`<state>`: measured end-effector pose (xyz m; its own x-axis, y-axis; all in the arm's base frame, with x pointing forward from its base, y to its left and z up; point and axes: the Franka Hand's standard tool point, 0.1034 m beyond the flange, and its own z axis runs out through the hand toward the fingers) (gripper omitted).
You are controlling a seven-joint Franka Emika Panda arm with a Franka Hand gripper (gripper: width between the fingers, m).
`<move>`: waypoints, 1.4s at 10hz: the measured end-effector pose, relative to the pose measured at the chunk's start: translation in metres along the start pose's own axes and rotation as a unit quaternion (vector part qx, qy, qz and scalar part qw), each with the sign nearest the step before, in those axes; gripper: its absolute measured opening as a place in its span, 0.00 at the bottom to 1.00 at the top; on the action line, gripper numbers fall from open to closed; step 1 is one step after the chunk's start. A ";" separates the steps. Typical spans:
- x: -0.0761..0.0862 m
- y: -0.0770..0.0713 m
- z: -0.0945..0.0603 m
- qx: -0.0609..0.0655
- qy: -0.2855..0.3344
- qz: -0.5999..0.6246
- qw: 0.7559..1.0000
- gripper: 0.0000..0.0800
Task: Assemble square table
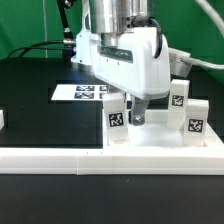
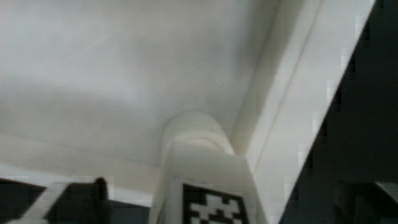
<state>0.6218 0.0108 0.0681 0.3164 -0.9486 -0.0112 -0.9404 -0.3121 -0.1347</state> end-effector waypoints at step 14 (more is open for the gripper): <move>0.016 -0.002 -0.009 0.014 0.043 -0.439 0.898 0.50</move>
Offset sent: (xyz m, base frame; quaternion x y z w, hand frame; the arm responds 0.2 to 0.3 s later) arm -0.0160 -0.0236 0.0095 0.0113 -0.0023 -0.4037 0.9148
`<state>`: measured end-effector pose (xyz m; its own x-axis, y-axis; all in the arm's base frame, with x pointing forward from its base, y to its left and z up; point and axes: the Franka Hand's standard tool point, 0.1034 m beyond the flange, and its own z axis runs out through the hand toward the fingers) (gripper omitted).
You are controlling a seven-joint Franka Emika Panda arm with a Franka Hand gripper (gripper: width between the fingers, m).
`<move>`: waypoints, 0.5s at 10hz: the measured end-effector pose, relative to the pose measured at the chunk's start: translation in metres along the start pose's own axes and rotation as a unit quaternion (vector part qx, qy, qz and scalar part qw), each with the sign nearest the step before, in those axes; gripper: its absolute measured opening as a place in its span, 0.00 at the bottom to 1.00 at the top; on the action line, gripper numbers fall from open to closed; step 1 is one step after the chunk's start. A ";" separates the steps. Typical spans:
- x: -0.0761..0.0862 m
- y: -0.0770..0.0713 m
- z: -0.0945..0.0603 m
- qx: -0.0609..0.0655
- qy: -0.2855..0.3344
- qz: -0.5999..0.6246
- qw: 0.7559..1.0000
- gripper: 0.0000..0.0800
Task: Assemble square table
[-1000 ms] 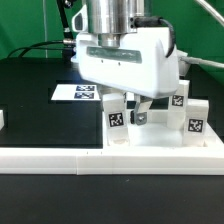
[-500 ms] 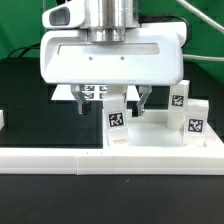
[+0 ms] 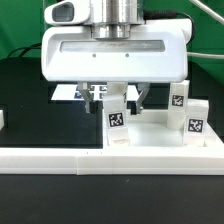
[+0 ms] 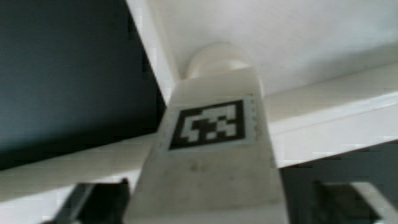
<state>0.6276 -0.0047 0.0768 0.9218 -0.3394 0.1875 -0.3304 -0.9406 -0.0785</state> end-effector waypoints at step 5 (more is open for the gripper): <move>0.000 0.004 0.001 -0.003 -0.001 0.181 0.984 0.36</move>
Offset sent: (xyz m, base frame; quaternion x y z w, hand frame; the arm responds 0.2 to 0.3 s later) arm 0.0000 0.0000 0.0000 0.0000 0.0000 0.1938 0.9810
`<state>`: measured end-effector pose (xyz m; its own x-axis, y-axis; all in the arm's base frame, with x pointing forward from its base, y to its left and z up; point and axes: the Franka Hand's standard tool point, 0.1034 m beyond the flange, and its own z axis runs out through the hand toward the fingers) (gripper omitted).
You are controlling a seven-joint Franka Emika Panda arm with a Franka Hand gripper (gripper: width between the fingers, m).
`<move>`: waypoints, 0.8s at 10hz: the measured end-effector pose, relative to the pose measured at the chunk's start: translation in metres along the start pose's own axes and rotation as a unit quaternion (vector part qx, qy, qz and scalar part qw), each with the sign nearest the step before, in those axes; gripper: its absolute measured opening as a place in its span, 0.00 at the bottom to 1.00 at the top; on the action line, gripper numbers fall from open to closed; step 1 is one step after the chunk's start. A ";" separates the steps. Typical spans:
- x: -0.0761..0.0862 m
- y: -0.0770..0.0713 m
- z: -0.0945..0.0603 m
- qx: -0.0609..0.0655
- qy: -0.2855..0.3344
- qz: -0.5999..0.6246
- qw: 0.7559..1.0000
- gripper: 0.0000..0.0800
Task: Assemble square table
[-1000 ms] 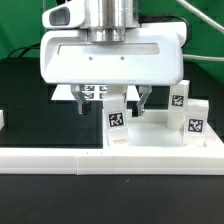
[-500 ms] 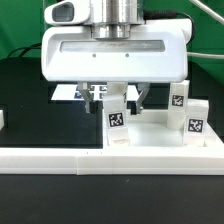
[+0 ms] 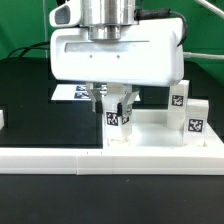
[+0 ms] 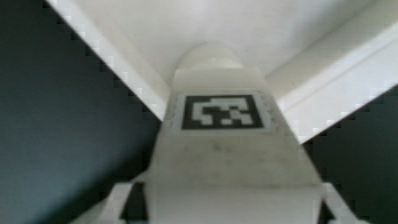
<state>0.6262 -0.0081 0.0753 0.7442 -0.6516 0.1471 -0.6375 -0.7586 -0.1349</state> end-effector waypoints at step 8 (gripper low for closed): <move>-0.005 0.011 0.002 -0.002 -0.077 0.507 0.858 0.36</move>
Offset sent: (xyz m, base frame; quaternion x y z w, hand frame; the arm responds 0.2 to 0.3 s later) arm 0.0142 0.0147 0.0009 0.0253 -0.0453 0.3781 0.9243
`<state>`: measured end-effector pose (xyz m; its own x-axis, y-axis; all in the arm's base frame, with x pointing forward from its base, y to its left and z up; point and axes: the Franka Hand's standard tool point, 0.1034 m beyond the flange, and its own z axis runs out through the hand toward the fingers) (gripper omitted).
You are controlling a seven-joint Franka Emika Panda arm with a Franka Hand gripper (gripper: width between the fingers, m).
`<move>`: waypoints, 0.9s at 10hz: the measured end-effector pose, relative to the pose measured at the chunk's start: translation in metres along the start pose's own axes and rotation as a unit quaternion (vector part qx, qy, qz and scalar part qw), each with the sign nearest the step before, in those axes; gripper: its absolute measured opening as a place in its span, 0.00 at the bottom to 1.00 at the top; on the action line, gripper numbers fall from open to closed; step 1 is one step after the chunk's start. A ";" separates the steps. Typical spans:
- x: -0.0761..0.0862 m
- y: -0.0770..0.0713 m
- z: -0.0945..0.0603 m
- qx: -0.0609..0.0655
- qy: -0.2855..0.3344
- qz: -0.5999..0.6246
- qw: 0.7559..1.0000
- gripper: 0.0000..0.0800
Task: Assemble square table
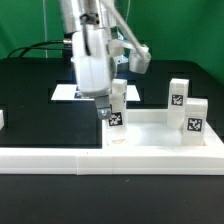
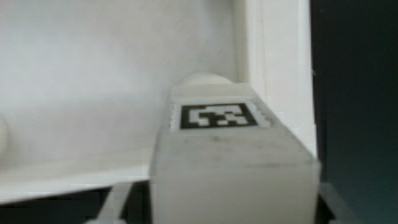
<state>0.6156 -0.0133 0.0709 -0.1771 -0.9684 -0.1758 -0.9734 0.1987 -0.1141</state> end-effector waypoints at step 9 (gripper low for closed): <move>-0.017 0.004 0.002 -0.016 -0.004 -0.316 0.948 0.81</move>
Offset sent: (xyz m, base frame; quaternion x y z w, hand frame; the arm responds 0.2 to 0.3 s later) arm 0.0000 0.0000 0.0000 0.0000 0.0000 -0.0650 0.9979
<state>0.6153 0.0037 0.0713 0.4452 -0.8910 -0.0890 -0.8883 -0.4269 -0.1695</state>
